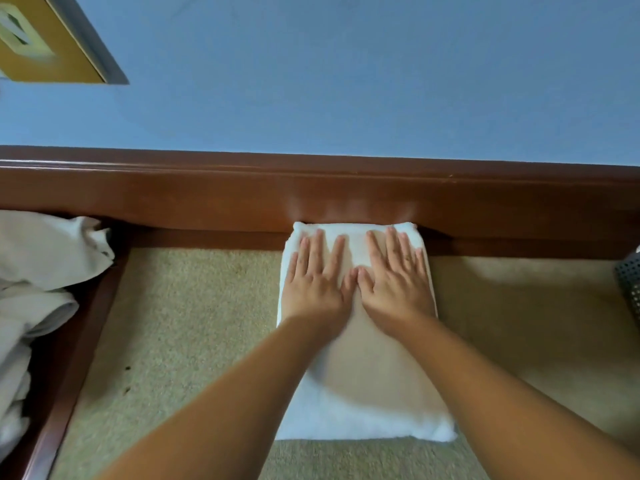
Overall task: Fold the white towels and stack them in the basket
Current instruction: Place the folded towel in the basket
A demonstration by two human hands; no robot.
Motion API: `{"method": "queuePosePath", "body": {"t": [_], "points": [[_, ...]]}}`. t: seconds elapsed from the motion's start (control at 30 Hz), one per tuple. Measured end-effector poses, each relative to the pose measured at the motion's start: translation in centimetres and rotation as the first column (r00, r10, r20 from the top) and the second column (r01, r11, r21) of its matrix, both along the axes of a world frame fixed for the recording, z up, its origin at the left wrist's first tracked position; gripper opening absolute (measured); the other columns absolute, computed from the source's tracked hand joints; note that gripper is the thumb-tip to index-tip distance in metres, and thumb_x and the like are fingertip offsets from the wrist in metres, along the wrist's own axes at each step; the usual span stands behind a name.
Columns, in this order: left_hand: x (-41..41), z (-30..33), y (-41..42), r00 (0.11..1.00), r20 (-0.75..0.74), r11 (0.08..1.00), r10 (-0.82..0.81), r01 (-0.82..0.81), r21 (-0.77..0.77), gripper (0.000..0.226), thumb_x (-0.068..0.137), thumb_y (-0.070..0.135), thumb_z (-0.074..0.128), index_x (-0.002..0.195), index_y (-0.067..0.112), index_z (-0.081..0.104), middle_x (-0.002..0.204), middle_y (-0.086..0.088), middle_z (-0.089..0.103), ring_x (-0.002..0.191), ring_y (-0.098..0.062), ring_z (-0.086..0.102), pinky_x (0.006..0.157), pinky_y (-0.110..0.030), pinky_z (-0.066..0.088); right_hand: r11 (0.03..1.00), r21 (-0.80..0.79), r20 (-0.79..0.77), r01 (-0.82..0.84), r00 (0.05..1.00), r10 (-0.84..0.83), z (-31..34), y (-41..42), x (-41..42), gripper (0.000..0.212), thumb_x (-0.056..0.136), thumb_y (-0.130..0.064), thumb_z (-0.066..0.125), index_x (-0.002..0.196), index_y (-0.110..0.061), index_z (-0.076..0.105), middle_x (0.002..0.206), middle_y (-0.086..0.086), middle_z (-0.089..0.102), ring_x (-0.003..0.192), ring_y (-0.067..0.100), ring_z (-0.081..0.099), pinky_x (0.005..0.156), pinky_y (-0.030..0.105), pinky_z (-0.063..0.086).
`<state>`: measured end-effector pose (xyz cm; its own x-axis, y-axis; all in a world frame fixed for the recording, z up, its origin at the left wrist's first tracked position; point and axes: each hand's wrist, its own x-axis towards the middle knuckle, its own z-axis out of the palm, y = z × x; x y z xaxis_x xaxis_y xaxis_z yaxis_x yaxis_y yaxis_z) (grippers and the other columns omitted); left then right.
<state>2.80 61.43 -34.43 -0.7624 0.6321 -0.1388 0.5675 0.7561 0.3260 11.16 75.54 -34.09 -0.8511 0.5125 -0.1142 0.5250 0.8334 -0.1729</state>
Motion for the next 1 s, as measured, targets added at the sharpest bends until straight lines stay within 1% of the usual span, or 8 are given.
{"method": "queuePosePath", "body": {"t": [0.23, 0.37, 0.57, 0.67, 0.77, 0.87, 0.93, 1.0], "points": [[0.3, 3.2, 0.2, 0.989, 0.146, 0.995, -0.013, 0.027, -0.099, 0.07, 0.106, 0.063, 0.015, 0.165, 0.034, -0.008, 0.172, -0.007, -0.019, 0.158, -0.024, -0.02, 0.129, -0.043, -0.009, 0.985, -0.17, 0.176, 0.008, 0.984, 0.022, 3.3, -0.2, -0.3, 0.069, 0.107, -0.053, 0.023, 0.164, -0.036, -0.012, 0.17, 0.001, -0.027, 0.156, 0.021, -0.029, 0.127, 0.046, -0.016], [6.5, 5.5, -3.5, 0.989, 0.15, 0.998, -0.002, 0.011, -0.058, 0.073, 0.099, 0.058, 0.006, 0.167, 0.029, 0.001, 0.171, -0.008, -0.019, 0.158, -0.026, -0.02, 0.129, -0.047, -0.009, 0.988, -0.15, 0.13, -0.047, 0.989, 0.067, 5.4, -5.3, 4.8, 0.068, 0.108, -0.047, 0.024, 0.162, -0.043, -0.017, 0.169, 0.0, -0.029, 0.155, 0.025, -0.031, 0.127, 0.049, -0.014], [10.3, -0.6, -8.1, 0.998, 0.013, 0.998, -0.054, 0.054, -0.018, 0.066, 0.11, 0.056, 0.02, 0.164, 0.038, -0.012, 0.173, -0.005, -0.015, 0.159, -0.022, -0.018, 0.129, -0.043, -0.004, 0.993, -0.082, 0.131, -0.087, 0.987, 0.098, 2.4, -7.2, 10.2, 0.063, 0.107, -0.058, 0.012, 0.159, -0.046, -0.023, 0.166, -0.002, -0.037, 0.152, 0.024, -0.037, 0.127, 0.051, -0.013], [10.0, -0.4, -7.7, 0.996, 0.061, 0.997, -0.07, 0.072, -0.032, 0.067, 0.11, 0.058, 0.018, 0.162, 0.039, -0.019, 0.171, -0.003, -0.024, 0.157, -0.021, -0.025, 0.13, -0.044, -0.006, 0.989, -0.114, 0.144, -0.09, 0.984, 0.106, 2.0, -6.9, 9.5, 0.065, 0.107, -0.059, 0.014, 0.159, -0.046, -0.023, 0.164, -0.001, -0.041, 0.151, 0.026, -0.04, 0.127, 0.054, -0.012], [9.2, 2.3, -9.4, 0.97, 0.151, 0.976, -0.191, 0.204, -0.075, 0.079, 0.103, 0.072, 0.018, 0.159, 0.038, -0.028, 0.165, 0.0, -0.039, 0.151, -0.016, -0.038, 0.129, -0.041, -0.011, 0.953, -0.236, 0.149, -0.19, 0.962, 0.229, 3.7, -5.9, 10.7, 0.07, 0.105, -0.066, 0.02, 0.16, -0.046, -0.018, 0.163, -0.004, -0.043, 0.148, 0.02, -0.044, 0.127, 0.05, -0.015], [9.5, 3.2, -14.1, 0.911, 0.122, 0.915, -0.394, 0.402, -0.042, 0.1, 0.094, 0.083, 0.035, 0.163, 0.034, -0.018, 0.168, 0.0, -0.032, 0.156, -0.017, -0.029, 0.13, -0.038, -0.004, 0.907, -0.281, 0.05, -0.314, 0.939, 0.34, 4.9, -5.2, 14.8, 0.077, 0.101, -0.069, 0.039, 0.166, -0.04, 0.008, 0.171, -0.006, -0.022, 0.155, 0.012, -0.028, 0.128, 0.039, -0.012], [10.2, 2.3, -17.4, 0.884, 0.035, 0.885, -0.465, 0.465, 0.023, 0.095, 0.096, 0.071, 0.05, 0.167, 0.03, 0.001, 0.175, -0.003, -0.008, 0.161, -0.022, -0.003, 0.127, -0.046, 0.026, 0.904, -0.24, -0.111, -0.354, 0.935, 0.337, 4.4, -5.2, 18.5, 0.078, 0.096, -0.056, 0.063, 0.162, -0.023, 0.035, 0.174, -0.001, 0.01, 0.161, 0.016, 0.003, 0.129, 0.047, 0.012], [10.6, 1.1, -19.0, 0.889, -0.029, 0.888, -0.457, 0.458, 0.047, 0.083, 0.1, 0.059, 0.054, 0.166, 0.024, 0.018, 0.173, -0.008, 0.016, 0.158, -0.026, 0.021, 0.113, -0.049, 0.048, 0.91, -0.206, -0.217, -0.359, 0.924, 0.315, 2.7, -5.3, 21.3, 0.08, 0.086, -0.027, 0.079, 0.156, -0.012, 0.045, 0.17, 0.002, 0.029, 0.158, 0.022, 0.023, 0.123, 0.053, 0.032]]}}
